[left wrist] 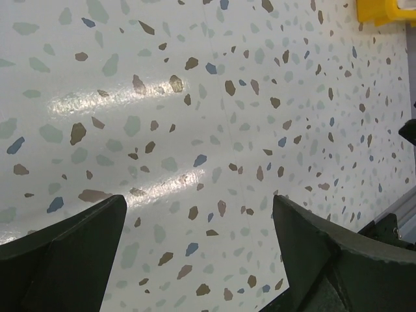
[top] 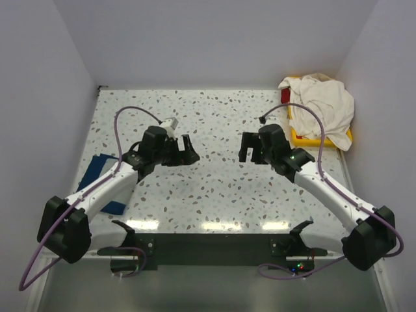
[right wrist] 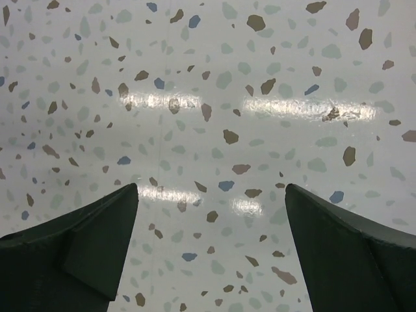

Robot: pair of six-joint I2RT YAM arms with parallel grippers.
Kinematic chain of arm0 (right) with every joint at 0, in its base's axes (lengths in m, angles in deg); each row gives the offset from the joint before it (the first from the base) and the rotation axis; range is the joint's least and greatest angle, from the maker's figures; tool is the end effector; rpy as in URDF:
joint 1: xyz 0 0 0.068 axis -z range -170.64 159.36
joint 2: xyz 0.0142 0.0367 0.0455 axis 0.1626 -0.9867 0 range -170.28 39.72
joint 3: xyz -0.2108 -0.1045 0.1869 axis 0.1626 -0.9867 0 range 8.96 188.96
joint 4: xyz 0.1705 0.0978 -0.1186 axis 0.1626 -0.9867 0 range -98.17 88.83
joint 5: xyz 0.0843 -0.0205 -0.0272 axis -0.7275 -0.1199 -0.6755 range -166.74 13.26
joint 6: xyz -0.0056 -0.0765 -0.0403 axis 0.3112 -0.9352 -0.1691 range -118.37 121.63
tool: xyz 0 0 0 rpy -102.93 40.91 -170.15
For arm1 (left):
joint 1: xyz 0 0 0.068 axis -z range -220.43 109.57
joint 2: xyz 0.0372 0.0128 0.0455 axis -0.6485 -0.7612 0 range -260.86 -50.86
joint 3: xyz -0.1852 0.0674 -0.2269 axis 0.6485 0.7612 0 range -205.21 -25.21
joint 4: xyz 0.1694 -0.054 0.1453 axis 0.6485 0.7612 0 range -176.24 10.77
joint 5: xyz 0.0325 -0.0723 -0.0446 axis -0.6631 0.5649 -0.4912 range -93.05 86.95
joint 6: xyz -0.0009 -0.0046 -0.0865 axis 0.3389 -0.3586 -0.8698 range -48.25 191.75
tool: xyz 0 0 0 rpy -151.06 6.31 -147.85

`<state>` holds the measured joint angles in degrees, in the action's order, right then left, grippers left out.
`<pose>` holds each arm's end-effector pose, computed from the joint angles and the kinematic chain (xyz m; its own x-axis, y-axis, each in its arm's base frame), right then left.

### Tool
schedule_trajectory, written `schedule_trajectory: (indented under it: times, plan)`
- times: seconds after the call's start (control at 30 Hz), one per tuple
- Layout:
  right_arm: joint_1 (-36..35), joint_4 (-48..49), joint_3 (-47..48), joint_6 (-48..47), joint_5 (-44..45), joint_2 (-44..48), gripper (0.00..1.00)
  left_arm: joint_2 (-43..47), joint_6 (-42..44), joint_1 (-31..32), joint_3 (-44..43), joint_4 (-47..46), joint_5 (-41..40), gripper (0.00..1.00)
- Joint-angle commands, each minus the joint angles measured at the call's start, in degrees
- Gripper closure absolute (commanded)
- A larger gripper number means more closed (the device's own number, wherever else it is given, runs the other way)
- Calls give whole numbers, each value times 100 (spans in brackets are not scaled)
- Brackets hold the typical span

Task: Fold and stack the t-shirts
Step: Grab the tshirt from the pile

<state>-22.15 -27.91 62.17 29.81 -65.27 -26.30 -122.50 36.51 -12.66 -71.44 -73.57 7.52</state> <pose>0.2082 0.1096 0.2976 -0.6586 0.1392 -0.7395 -0.0798 0.9643 0.2526 0.2248 -0.1344 0.2629 -0.7836 -0.2285 -0.5778 0.1636 0.8213 -0.5466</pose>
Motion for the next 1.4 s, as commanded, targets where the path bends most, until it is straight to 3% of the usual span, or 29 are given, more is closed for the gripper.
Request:
schedule_trajectory:
  times: [0.0, 0.13, 0.2, 0.3, 0.47, 0.83, 1.03, 1.2, 1.37]
  plan:
    - [-14, -33, 635, -208, 154, -584, 1, 194, 334, -17, -412, 43, 174, 0]
    - [521, -94, 1708, -559, 15, -1649, 1, 194, 439, -26, -474, 139, 226, 0]
    - [1268, -94, 2525, -638, -171, -2132, 1, 194, 492, -17, -483, 140, 287, 0]
    - [2128, -417, 4147, -884, 380, -3421, 1, 203, 545, -35, -509, 201, 314, 0]
    - [2930, -253, 5128, -753, 576, -4392, 3, 273, 554, -61, -544, 227, 481, 0]
    - [3511, 1355, 5604, -753, 1095, -5746, 10, 387, 800, -105, -615, 500, 605, 0]
    - [3573, 1426, 5911, -648, 1499, -6230, 19, 247, 888, -175, -579, 474, 771, 0]
    - [3616, 1759, 5613, -534, 1692, -6213, 32, 124, 967, -202, -571, 465, 912, 0]
    - [3643, 1962, 5340, -577, 1754, -6046, 51, -8, 1046, -228, -597, 474, 1026, 0]
